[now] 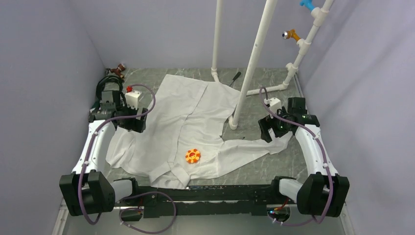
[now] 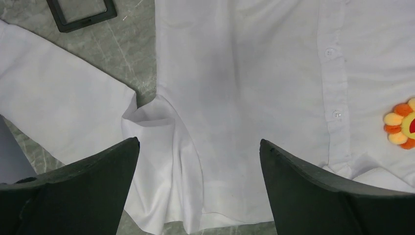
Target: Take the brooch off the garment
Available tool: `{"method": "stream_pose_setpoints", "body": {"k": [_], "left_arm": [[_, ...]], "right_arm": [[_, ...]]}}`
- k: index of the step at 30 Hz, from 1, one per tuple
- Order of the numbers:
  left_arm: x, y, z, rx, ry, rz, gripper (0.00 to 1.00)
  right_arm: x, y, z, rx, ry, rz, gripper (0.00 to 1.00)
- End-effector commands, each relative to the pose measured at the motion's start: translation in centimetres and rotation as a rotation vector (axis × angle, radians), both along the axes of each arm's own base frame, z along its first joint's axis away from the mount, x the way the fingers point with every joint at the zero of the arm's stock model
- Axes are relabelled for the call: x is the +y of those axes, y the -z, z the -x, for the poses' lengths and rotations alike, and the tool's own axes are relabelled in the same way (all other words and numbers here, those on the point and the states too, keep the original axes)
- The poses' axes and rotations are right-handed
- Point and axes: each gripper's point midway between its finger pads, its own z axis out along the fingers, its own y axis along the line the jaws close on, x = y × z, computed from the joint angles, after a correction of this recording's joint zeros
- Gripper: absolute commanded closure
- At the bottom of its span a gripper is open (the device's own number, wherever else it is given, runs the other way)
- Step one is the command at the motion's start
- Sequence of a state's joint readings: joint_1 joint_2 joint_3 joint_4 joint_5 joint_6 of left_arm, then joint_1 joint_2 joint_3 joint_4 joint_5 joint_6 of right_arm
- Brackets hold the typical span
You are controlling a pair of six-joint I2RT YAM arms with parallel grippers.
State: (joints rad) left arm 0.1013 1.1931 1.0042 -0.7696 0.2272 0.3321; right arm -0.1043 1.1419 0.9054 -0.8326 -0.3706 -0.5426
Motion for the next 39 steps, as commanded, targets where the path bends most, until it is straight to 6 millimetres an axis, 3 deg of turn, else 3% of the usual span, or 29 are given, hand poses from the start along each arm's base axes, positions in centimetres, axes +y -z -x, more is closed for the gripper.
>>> {"method": "stream_pose_setpoints", "body": {"k": [1, 8, 13, 18, 24, 29, 33, 39], "left_arm": [[-0.7, -1.6, -0.5, -0.097, 0.001, 0.036, 0.01], [-3.0, -2.3, 0.9, -0.079, 0.057, 0.145, 0.01], [-5.1, -2.6, 2.2, -0.017, 0.049, 0.281, 0.01], [-5.6, -3.0, 3.1, 0.027, 0.039, 0.316, 0.01], [-5.9, -4.6, 4.0, 0.025, 0.038, 0.373, 0.01], [-5.0, -6.0, 3.9, 0.037, -0.036, 0.476, 0.01], [-3.6, -7.1, 3.3, 0.0, -0.109, 0.575, 0.01], [-2.2, -7.0, 3.2, -0.026, -0.178, 0.55, 0.01]], "right_arm": [[1.7, -0.1, 1.4, 0.001, -0.11, 0.003, 0.01], [4.8, -0.2, 4.1, -0.031, -0.323, 0.063, 0.0], [8.8, -0.2, 5.4, -0.048, -0.512, 0.089, 0.03], [13.6, -0.8, 6.5, -0.127, -0.739, 0.133, 0.14], [20.8, -1.4, 7.2, -0.276, -0.962, 0.137, 0.37], [25.9, -1.0, 6.7, -0.373, -1.107, 0.137, 0.53], [29.2, -0.7, 6.3, -0.399, -1.158, 0.09, 0.57], [33.0, 1.0, 7.4, -0.397, -1.227, 0.026, 0.58]]}}
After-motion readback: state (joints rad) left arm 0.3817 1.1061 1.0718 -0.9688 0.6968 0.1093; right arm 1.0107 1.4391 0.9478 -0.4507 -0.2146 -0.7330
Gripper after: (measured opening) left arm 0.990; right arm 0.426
